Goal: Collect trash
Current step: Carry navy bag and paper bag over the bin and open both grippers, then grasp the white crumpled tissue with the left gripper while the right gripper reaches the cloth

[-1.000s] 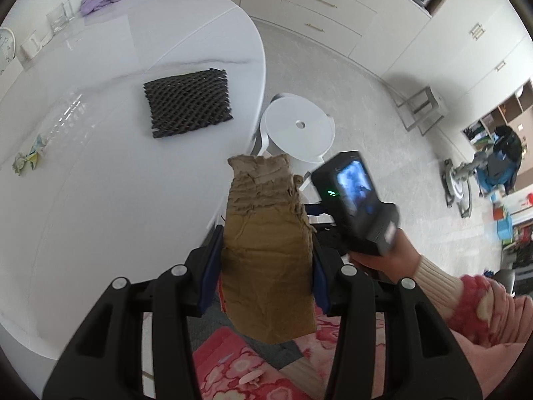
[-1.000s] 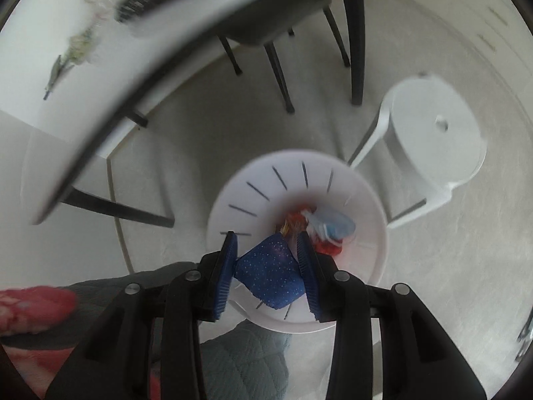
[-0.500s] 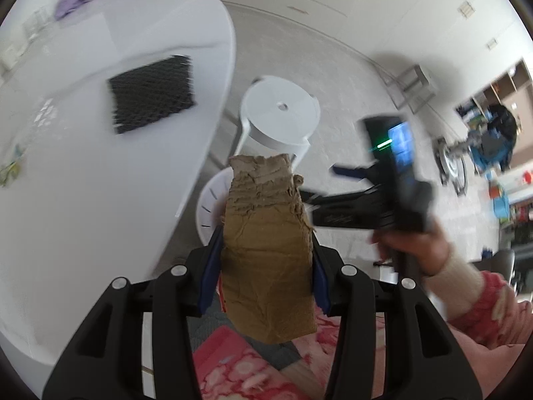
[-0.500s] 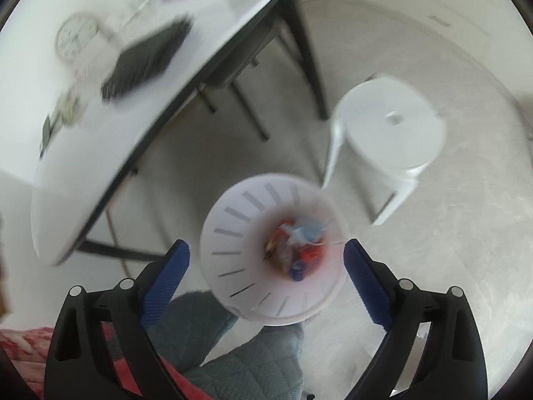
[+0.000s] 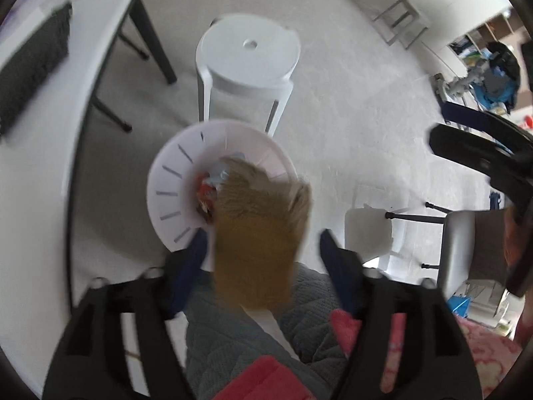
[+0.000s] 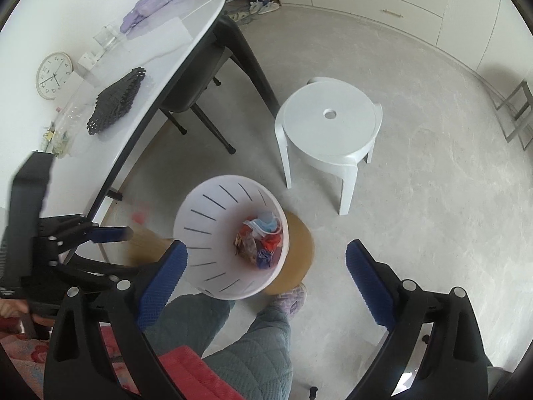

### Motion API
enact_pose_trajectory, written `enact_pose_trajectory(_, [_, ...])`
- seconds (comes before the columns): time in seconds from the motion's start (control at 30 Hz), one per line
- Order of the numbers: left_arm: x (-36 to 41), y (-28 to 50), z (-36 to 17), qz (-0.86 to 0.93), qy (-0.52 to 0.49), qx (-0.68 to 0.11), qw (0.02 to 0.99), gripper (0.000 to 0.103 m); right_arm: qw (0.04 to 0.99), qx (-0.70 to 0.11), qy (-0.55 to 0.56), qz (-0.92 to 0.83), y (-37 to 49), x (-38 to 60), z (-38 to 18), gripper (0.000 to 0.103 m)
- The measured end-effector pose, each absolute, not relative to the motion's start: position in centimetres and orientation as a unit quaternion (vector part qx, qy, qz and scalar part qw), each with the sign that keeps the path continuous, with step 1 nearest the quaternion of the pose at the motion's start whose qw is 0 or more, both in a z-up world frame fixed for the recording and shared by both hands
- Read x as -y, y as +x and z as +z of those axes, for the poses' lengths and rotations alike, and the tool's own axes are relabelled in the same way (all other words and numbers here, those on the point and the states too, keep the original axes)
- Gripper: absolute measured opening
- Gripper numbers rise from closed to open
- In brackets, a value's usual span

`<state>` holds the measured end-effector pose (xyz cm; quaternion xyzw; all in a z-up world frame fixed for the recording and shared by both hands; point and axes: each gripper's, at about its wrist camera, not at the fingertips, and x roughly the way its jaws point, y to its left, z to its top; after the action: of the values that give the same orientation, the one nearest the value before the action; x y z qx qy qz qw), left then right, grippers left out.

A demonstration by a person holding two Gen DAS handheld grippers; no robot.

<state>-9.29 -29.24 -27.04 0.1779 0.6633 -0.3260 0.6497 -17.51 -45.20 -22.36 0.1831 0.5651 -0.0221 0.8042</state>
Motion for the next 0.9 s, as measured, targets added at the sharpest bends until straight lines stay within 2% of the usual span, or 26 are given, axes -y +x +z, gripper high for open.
enact_pose_trajectory(0.2, [28.2,-9.2,-25.1,-0.305,0.186,-0.645,0.675,0.077,0.806,-0.562,0.186,-0.011,-17.0,44.5,-22.2,0.096])
enact_pose_trajectory(0.37, [25.4,-8.3,-18.4,-0.282,0.160,-0.593,0.738,0.088,0.821,-0.544,0.174,0.007,-16.1,43.1,-19.9,0.096])
enact_pose_trajectory(0.53, [20.3,-7.4,-11.5,-0.237,0.103,-0.552,0.793,0.095,0.847,-0.508,0.152,0.044,-14.1,40.4,-15.1,0.097])
enact_pose_trajectory(0.57, [19.2,-7.4,-10.6,-0.227,0.090,-0.546,0.801,0.095,0.852,-0.500,0.147,0.052,-13.7,39.7,-14.1,0.100])
enact_pose_trajectory(0.67, [15.4,-7.3,-8.6,-0.192,0.053,-0.536,0.820,0.095,0.863,-0.480,0.132,0.080,-12.4,37.6,-11.8,0.100])
enact_pose_trajectory(0.9, [9.4,-6.2,-8.7,-0.131,-0.009,-0.544,0.829,0.095,0.858,-0.488,0.088,0.131,-8.8,32.3,-11.1,0.100])
